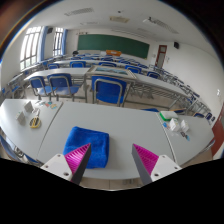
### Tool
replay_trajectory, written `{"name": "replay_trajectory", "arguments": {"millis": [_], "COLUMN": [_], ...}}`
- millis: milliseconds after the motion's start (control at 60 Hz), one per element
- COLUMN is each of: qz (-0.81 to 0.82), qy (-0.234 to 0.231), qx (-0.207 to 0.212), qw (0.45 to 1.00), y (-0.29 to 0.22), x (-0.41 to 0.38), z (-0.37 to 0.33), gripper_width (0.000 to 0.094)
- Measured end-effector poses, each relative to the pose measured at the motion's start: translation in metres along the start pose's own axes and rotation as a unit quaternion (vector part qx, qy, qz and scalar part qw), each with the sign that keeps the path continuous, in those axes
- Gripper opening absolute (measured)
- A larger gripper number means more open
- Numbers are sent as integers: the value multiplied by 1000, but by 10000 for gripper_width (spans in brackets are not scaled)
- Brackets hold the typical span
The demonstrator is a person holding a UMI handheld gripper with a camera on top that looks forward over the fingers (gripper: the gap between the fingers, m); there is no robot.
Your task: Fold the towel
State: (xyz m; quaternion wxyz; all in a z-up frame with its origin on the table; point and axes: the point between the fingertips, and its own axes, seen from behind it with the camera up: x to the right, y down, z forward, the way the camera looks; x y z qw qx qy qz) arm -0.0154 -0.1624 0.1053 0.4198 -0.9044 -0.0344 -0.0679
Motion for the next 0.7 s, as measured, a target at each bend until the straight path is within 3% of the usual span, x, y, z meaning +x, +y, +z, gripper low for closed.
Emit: {"name": "replay_trajectory", "arguments": {"millis": [400, 700], "qz": [37, 37], "qy": [29, 30], "qx": [30, 41], "qw": [998, 998], "y": [17, 34], "x": [-77, -99], "z": [-170, -229], "gripper_width": [851, 852]}}
